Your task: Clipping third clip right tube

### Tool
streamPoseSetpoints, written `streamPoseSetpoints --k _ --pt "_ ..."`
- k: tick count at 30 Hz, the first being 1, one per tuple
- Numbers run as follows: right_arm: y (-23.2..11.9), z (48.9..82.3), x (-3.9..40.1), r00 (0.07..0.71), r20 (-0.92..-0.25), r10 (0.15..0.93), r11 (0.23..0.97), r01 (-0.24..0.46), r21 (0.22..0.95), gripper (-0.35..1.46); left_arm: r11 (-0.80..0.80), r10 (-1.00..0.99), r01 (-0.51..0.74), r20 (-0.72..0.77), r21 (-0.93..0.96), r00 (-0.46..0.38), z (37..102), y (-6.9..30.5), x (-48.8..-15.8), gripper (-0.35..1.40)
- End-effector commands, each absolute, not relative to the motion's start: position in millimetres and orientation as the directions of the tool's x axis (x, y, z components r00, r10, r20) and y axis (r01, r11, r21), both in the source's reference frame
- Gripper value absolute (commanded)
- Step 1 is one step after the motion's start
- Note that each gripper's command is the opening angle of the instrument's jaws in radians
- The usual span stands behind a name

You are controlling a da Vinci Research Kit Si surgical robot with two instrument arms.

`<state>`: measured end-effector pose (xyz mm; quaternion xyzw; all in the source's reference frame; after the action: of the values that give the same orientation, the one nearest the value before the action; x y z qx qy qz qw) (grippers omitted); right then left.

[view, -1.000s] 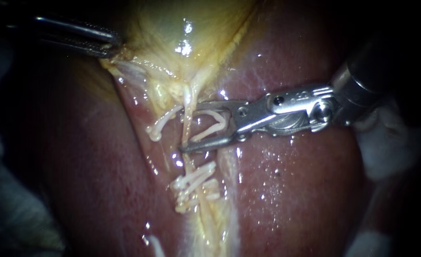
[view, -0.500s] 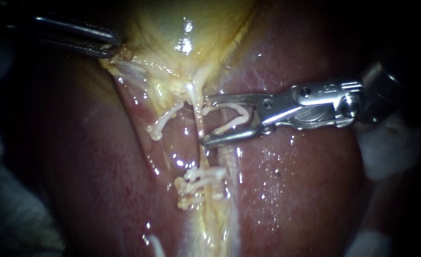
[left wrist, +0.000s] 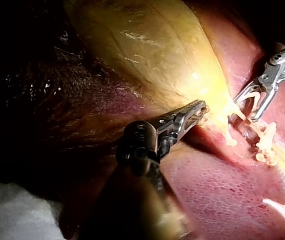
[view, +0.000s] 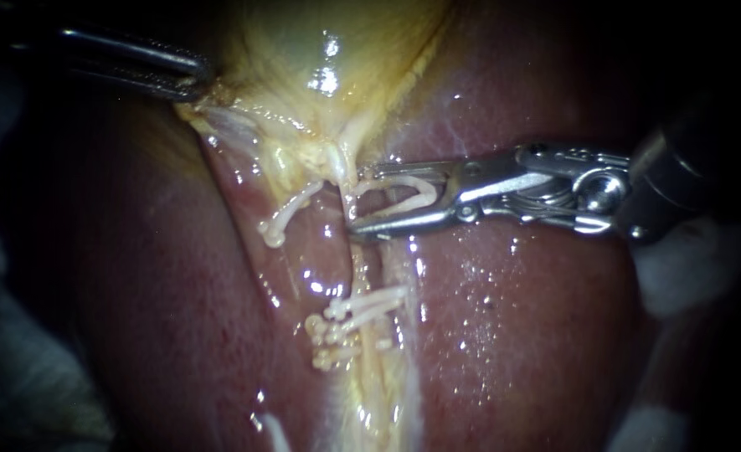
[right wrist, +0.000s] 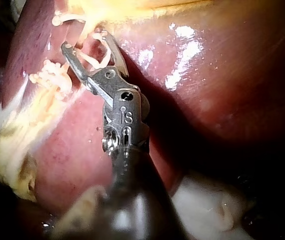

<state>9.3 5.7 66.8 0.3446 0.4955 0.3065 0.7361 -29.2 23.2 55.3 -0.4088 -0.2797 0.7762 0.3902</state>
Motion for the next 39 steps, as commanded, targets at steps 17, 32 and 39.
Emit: streamPoseSetpoints --k 17,32,39 --pt "4.0 69.5 10.6 0.236 -0.367 0.9 0.395 -0.084 0.915 0.5 -0.539 0.834 -0.377 -0.416 -0.753 -0.361 55.3 23.2 -29.2 -0.35" --pt "2.8 68.2 13.7 0.256 -0.383 0.888 0.392 0.016 0.92 0.5 -0.539 0.834 -0.377 -0.416 -0.753 -0.361 55.3 23.2 -29.2 -0.35" --pt "2.8 67.4 14.1 0.24 -0.382 0.892 0.387 0.03 0.922 0.5 -0.539 0.834 -0.377 -0.416 -0.753 -0.361 55.3 23.2 -29.2 -0.35"
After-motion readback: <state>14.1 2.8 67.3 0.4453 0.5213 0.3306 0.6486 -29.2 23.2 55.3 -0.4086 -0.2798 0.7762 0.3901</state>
